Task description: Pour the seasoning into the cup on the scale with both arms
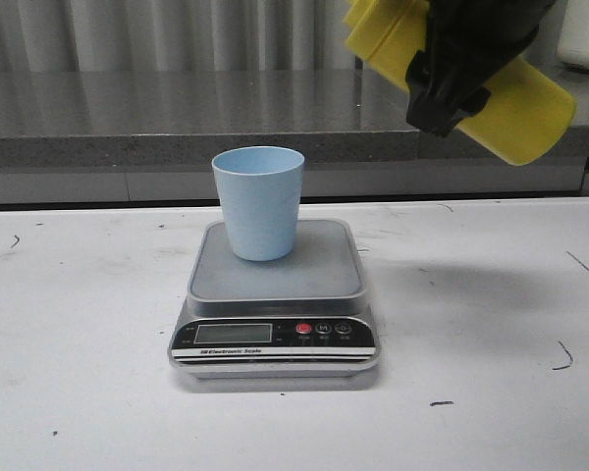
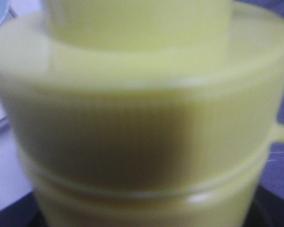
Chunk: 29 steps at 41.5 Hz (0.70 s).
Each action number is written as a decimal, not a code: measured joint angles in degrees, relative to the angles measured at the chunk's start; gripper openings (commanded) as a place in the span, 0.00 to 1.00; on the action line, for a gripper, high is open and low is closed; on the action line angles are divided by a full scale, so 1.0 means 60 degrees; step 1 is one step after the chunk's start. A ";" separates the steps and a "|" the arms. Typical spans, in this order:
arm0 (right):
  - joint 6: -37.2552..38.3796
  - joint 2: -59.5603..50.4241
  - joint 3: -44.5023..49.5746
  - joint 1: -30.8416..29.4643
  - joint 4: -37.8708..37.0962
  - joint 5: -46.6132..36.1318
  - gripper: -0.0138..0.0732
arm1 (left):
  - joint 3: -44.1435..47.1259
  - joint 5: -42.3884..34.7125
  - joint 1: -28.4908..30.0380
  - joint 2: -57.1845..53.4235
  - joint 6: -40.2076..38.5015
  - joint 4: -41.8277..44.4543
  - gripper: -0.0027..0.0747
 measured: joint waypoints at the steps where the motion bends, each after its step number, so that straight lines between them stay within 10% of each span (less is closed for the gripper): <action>1: 0.0000 0.0061 -0.0016 0.0111 -0.0219 0.0118 0.56 | 0.0000 0.0000 0.0000 0.0000 0.0000 0.0000 0.49; 29: 0.0000 0.1631 -0.0706 0.1195 -0.3860 0.2062 0.56 | 0.0000 0.0000 0.0000 0.0000 0.0000 0.0000 0.49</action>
